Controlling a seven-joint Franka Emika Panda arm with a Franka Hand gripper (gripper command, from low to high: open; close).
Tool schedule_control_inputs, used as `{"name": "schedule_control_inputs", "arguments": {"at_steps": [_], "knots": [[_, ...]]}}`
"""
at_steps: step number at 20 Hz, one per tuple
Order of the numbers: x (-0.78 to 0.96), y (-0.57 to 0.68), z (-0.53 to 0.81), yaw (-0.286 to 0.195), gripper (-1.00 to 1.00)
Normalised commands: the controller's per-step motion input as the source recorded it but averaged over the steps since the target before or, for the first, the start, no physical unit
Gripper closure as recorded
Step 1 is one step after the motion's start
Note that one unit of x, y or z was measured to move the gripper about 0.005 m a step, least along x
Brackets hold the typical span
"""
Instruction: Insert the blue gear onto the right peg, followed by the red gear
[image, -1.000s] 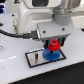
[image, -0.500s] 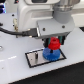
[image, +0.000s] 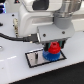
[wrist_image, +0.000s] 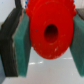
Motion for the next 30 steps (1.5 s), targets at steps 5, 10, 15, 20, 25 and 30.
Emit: {"name": "schedule_control_inputs", "arguments": {"at_steps": [5, 10, 15, 20, 25, 30], "knots": [[0.06, 0.01, 0.05, 0.000, 1.00], [0.00, -0.01, 0.23, 0.000, 1.00], [0.05, -0.01, -0.17, 0.000, 1.00], [0.03, -0.02, -0.23, 0.000, 1.00], [0.02, 0.00, -0.06, 0.000, 1.00], [-0.07, -0.02, 0.20, 0.000, 1.00]]}}
